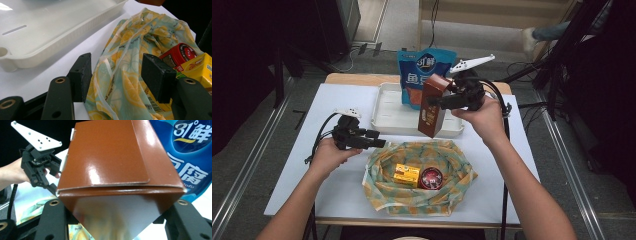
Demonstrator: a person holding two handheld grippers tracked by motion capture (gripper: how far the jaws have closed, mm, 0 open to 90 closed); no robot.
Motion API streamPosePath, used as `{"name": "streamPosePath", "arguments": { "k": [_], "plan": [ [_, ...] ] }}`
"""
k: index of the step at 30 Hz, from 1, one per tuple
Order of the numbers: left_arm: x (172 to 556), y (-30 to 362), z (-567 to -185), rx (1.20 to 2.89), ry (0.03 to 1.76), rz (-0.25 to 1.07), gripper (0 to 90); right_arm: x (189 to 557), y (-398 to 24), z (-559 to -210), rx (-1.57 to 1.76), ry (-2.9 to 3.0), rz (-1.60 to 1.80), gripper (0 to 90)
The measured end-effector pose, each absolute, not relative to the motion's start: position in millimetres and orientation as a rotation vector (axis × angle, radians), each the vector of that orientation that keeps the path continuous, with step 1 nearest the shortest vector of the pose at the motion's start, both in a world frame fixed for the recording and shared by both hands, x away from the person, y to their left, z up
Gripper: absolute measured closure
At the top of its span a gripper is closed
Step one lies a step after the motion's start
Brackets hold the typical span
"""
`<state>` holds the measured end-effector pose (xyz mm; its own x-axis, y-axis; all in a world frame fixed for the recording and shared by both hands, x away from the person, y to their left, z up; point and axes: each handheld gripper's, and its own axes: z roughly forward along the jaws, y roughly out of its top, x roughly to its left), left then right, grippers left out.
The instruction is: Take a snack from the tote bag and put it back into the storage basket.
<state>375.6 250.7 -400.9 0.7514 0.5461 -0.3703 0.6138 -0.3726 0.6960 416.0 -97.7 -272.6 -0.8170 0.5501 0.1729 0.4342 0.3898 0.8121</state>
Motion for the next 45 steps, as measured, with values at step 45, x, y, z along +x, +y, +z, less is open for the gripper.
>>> {"name": "streamPosePath", "arguments": {
  "k": [45],
  "plan": [
    [369, 258, -405, 2.060, 0.864, -0.108, 41.9, 509, -25, -335, 1.022, 2.492, 1.302, 43.4]
  ]
}}
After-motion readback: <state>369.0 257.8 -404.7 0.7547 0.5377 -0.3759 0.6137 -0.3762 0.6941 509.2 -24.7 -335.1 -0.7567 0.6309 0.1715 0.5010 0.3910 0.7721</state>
